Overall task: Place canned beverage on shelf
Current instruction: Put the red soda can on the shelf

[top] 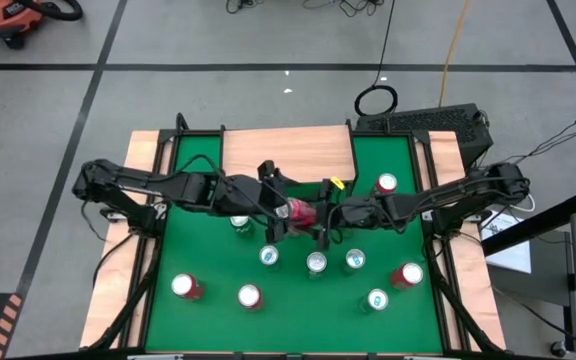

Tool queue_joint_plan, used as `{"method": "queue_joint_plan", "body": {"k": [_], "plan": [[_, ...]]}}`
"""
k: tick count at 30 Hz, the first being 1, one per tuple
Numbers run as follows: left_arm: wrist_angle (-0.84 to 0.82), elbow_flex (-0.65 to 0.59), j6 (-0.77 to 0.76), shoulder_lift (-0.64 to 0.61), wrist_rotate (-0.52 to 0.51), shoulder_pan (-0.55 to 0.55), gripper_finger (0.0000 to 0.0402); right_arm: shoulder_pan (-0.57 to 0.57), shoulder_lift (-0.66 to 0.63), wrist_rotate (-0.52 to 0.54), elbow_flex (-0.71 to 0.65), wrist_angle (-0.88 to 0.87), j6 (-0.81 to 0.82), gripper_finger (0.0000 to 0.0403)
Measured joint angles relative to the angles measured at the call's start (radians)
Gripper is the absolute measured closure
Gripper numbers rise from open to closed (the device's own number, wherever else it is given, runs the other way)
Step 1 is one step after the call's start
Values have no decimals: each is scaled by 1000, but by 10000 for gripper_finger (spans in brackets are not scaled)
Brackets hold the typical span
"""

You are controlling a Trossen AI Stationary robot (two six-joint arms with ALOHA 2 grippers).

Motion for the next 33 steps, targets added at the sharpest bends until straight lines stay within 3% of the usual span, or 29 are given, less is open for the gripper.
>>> {"method": "queue_joint_plan", "body": {"k": [9, 16, 23, 33], "plan": [[1, -1, 126, -59, 106, 0, 11, -12, -84, -144, -52, 17, 2, 109], [25, -1, 180, -108, 210, 24, 11, -64, -60, -345, -156, 366, 50, 110], [-4, -2, 198, -105, 268, 50, 11, -95, -16, -495, -166, 516, 53, 110], [-5, -39, 201, -97, 307, 52, 11, -115, -15, -548, -166, 519, 53, 110]]}}
